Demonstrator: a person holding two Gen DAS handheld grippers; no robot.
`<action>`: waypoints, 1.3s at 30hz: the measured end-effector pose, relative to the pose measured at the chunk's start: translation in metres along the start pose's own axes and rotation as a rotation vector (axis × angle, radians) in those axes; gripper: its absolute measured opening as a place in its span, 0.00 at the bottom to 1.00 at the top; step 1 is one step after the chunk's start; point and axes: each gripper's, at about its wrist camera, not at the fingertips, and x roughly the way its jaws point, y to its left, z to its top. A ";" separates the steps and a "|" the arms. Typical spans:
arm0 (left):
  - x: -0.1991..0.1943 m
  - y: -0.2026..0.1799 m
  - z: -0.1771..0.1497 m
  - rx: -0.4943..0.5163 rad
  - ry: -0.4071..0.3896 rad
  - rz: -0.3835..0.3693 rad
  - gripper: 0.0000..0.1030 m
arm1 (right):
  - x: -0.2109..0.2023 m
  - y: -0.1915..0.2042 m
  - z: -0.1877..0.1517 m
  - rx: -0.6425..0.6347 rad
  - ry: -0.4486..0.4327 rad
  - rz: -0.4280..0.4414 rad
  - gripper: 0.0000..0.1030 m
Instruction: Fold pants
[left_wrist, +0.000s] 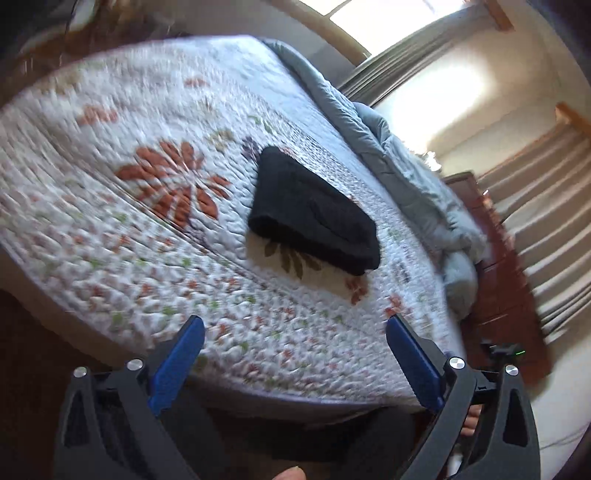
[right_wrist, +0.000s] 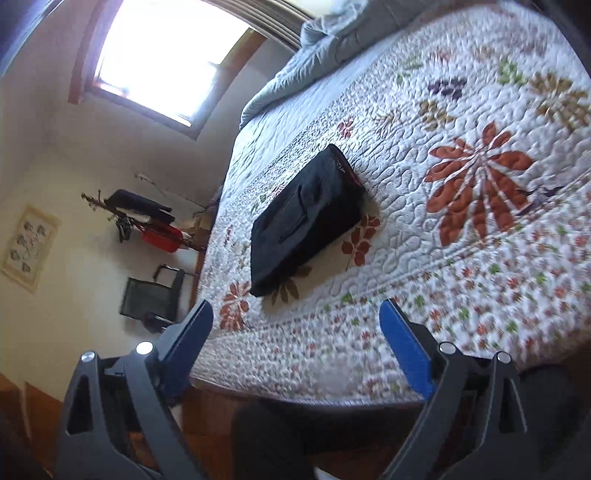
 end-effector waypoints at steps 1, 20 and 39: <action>-0.014 -0.014 -0.008 0.051 -0.030 0.055 0.96 | -0.008 0.008 -0.009 -0.022 -0.007 -0.025 0.89; -0.153 -0.175 -0.122 0.353 -0.259 0.331 0.96 | -0.122 0.188 -0.166 -0.623 -0.244 -0.430 0.96; -0.171 -0.204 -0.133 0.393 -0.324 0.349 0.96 | -0.124 0.207 -0.174 -0.677 -0.229 -0.394 0.96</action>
